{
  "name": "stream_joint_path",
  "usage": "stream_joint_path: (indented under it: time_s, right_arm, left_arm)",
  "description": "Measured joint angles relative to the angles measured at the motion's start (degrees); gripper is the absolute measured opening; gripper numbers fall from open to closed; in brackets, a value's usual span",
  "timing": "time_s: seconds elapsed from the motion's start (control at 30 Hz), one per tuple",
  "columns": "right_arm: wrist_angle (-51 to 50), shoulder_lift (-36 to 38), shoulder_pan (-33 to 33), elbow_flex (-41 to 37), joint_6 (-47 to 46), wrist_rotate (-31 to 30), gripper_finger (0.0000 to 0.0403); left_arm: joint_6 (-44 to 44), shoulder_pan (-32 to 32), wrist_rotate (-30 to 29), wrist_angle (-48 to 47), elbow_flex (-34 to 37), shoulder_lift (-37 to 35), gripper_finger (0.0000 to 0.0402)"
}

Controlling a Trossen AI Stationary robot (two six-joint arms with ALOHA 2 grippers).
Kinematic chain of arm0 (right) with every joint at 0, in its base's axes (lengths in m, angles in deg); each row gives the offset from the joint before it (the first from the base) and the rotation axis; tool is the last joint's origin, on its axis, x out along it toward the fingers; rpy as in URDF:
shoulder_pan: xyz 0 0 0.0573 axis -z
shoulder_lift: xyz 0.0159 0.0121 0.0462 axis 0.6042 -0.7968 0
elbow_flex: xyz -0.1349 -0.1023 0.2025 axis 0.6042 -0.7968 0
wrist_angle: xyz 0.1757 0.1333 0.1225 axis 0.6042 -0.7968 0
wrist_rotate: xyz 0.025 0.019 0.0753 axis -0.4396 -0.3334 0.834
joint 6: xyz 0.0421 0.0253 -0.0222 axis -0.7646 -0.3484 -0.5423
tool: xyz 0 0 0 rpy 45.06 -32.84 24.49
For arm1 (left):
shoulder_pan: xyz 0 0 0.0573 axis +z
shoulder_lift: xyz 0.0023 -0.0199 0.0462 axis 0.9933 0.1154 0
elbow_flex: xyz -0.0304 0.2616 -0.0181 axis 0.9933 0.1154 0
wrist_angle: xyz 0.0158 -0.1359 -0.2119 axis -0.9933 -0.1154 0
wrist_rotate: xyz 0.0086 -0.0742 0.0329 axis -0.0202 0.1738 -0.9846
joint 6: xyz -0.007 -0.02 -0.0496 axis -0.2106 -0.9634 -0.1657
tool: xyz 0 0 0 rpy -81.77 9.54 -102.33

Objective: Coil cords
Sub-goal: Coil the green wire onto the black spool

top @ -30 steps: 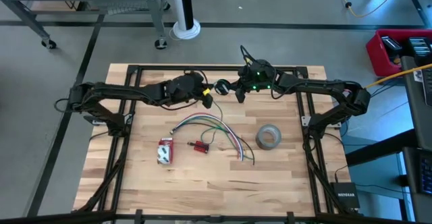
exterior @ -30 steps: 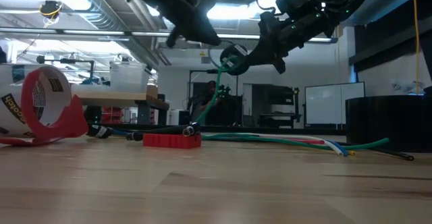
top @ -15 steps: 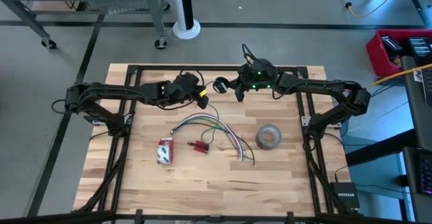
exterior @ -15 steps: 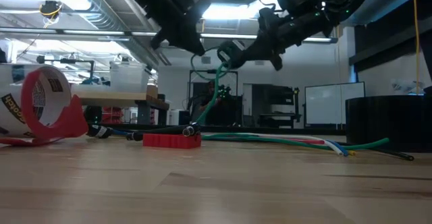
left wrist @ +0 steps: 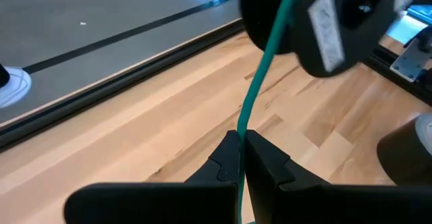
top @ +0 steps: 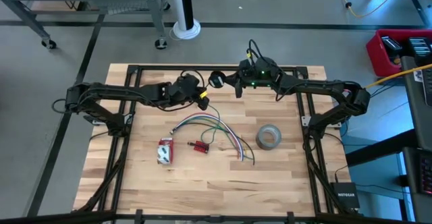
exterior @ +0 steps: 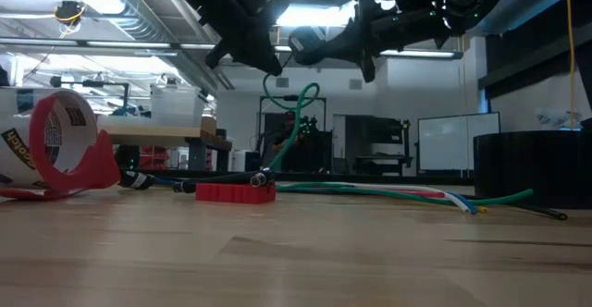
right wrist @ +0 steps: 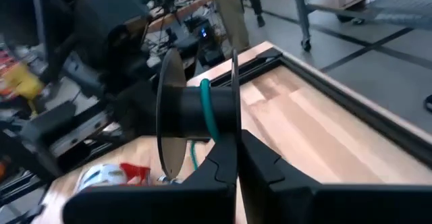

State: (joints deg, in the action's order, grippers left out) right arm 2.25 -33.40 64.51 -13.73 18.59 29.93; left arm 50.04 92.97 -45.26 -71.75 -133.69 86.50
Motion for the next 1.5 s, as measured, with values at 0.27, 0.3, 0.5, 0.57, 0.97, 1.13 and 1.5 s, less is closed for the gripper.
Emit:
stream_joint_path:
  time_s: [0.27, 0.3, 0.5, 0.57, 0.97, 1.13, 1.5]
  right_arm:
    - [0.8, 0.0, 0.0, 0.0, -0.2, -0.6, 0.0001]
    - [1.4, 0.0, 0.0, 0.0, -0.2, -0.7, 0.0001]
    - [2.9, 0.1, 0.1, 0.1, -1.5, -0.8, 0.0001]
    - [3.2, 0.1, 0.1, 0.1, -1.5, -0.8, 0.0001]
    - [3.5, 0.1, 0.1, 0.1, -1.3, -5.6, 0.0001]
    - [3.6, 0.0, 0.1, 0.1, -1.2, -6.4, 0.0001]
    - [3.8, 0.0, 0.0, 0.1, -1.2, -9.3, 0.0001]
  left_arm:
    - [0.8, -1.1, 0.2, -0.5, 0.0, 1.9, 0.0028]
    - [1.8, -1.1, 0.8, -0.6, 0.0, 2.2, 0.0034]
    - [2.2, -1.1, 1.9, 0.3, 0.1, 4.3, 0.0071]
    - [1.0, -1.0, 1.9, 0.3, 0.1, 4.9, 0.0081]
    - [-3.5, -1.5, 1.9, -1.7, 0.1, 5.3, 0.0090]
    - [-1.6, -2.1, 1.8, -1.4, 0.1, 5.3, 0.0090]
    - [-4.5, -2.9, 1.2, 14.5, 0.0, 7.8, 0.0090]
